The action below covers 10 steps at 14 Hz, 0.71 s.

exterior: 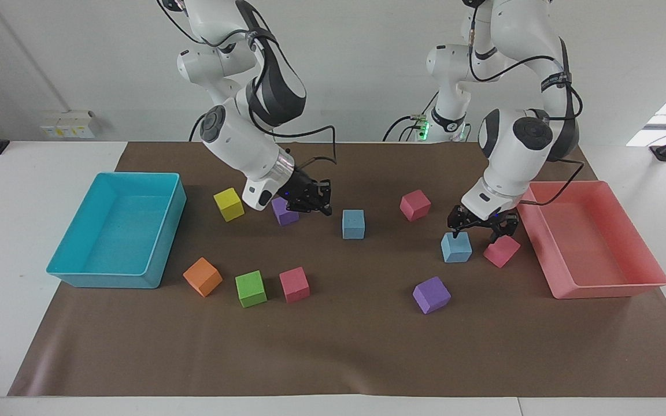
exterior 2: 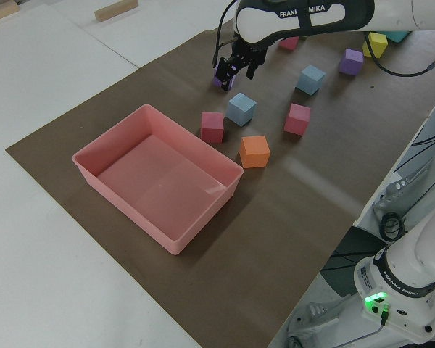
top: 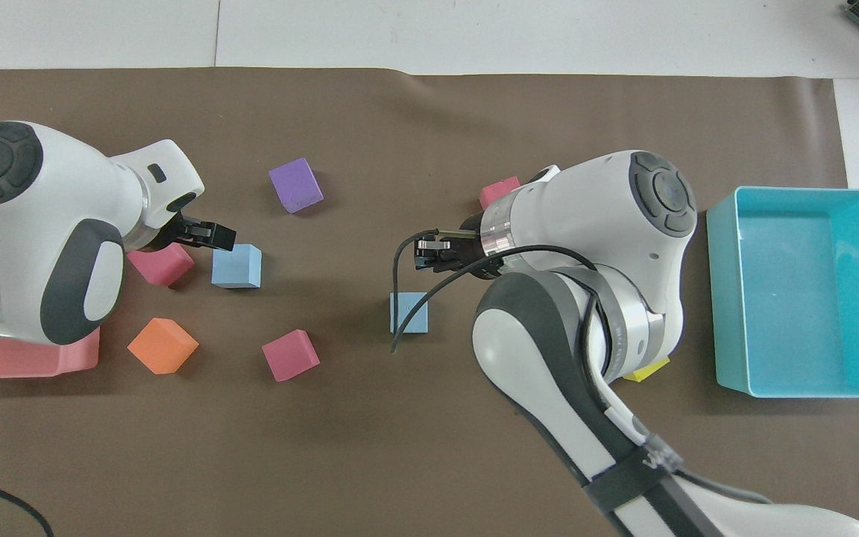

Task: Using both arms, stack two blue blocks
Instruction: 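Raise the right gripper away while the left gripper reaches the other blue cube, then grasp the second blue cube with the left gripper while the right gripper hovers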

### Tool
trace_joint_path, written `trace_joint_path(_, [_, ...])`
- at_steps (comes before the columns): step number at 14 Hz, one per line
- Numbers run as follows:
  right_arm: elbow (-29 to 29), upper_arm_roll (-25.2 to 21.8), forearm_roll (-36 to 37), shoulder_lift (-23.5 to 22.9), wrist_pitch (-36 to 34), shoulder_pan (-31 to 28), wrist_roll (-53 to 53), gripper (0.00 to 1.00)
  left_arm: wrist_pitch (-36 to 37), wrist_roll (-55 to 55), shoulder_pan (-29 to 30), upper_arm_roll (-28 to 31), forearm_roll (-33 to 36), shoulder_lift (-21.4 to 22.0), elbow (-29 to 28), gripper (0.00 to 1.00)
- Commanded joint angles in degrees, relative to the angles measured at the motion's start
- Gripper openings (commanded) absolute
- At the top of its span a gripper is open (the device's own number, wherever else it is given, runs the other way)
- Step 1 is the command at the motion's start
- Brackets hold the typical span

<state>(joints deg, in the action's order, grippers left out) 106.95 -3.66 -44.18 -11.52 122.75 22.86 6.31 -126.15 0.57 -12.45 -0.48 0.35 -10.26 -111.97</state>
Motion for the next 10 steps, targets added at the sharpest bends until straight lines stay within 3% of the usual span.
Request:
trace_joint_path(1, [3.96, 0.67, -7.3, 0.55, 0.29, -2.02, 10.08, 0.0, -4.0, -3.02, -2.13, 0.83, -0.71, -1.15, -2.37, 1.0])
trace_joint_path(10, [8.79, 0.67, -29.54, -5.96, -0.41, -3.96, 28.74, 0.0, -8.5, -4.53, -2.32, 0.83, -0.71, -3.27, -5.89, 1.0])
